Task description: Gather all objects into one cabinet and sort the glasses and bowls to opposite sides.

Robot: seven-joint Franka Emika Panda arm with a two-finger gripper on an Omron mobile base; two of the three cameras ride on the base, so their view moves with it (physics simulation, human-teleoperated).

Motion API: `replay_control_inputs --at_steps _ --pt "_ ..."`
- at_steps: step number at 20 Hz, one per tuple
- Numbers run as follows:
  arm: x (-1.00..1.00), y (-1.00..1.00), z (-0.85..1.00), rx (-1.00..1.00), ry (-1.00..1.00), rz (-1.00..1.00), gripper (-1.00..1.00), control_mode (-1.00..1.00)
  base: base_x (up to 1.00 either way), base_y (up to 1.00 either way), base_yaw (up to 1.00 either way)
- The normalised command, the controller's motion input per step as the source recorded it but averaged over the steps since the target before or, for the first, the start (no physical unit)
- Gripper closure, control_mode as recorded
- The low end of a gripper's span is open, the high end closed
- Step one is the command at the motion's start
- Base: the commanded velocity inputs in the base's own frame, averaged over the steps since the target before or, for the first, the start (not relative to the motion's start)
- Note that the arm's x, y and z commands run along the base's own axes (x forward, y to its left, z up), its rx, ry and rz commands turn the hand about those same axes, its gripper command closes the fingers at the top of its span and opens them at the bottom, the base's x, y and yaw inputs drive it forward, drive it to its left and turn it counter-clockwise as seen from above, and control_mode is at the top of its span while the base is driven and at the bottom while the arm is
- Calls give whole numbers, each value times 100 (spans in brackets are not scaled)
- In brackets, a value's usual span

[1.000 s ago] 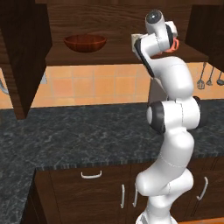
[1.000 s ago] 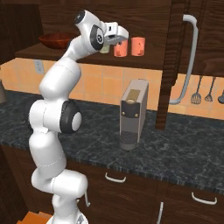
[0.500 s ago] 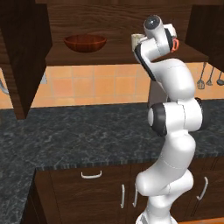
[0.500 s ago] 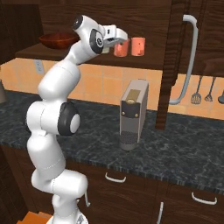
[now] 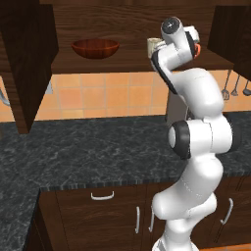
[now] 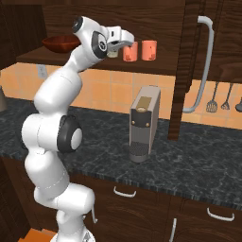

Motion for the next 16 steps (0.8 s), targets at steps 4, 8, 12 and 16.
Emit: replay_control_inputs --at_steps 4,8,12,16 --pt "-89 14 39 -7 -18 1 -100 -100 0 0 0" --pt "-100 19 -23 5 5 7 -100 -100 0 0 0" --pt "-100 41 -96 9 24 13 -100 -100 0 0 0" --pt "-100 50 -100 6 28 11 -100 -100 0 0 0"
